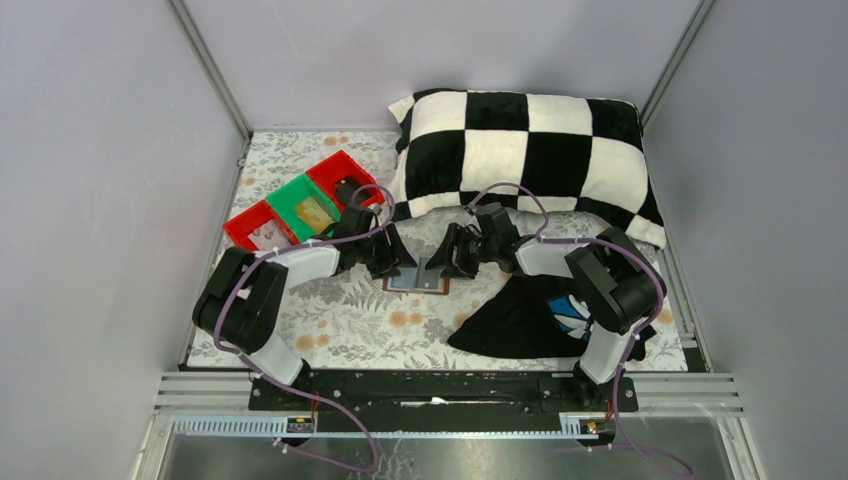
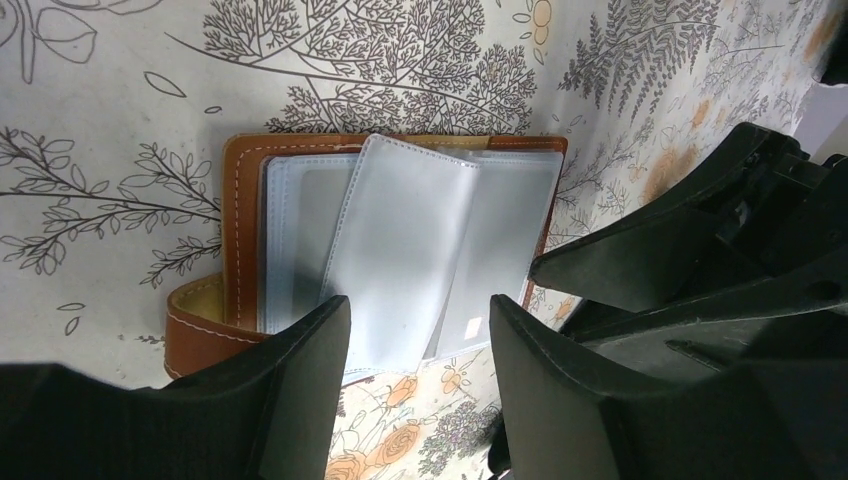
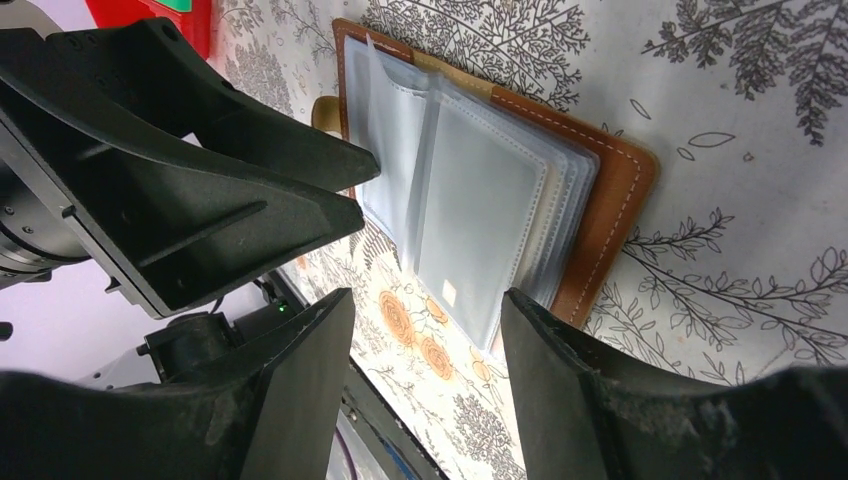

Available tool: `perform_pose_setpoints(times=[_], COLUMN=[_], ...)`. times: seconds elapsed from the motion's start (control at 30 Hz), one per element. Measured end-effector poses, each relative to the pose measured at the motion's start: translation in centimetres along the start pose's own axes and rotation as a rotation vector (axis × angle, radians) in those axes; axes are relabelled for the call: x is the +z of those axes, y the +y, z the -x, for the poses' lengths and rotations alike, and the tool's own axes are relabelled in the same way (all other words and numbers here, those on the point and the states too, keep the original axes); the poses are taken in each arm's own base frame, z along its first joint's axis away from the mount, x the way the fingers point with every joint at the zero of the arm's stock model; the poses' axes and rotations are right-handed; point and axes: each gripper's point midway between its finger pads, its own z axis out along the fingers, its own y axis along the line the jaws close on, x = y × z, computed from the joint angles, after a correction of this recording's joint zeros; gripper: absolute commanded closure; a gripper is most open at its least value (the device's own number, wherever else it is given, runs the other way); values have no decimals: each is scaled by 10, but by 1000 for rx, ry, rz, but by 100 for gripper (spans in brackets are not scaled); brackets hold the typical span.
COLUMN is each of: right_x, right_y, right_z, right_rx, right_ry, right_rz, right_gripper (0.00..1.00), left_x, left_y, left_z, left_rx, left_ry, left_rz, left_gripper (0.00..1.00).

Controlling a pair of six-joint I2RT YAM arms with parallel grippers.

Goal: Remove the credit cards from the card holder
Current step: Remove the credit card from the card holder.

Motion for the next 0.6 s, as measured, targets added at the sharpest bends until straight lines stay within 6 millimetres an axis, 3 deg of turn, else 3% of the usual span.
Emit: perform_pose_setpoints(times=[0.33, 0.6], right_x=[6, 5], right_y=[4, 29], right_z=[2, 5], right_rx=[25, 56], right_ry=[-3, -20], right_rz=[37, 179], right_gripper=[37, 37], left_x=[3, 4], left_y=[-3, -5], left_z=[0, 0], left_rx=[4, 7], left_ry=[7, 10], left_rz=[-23, -35], left_gripper=[41, 41])
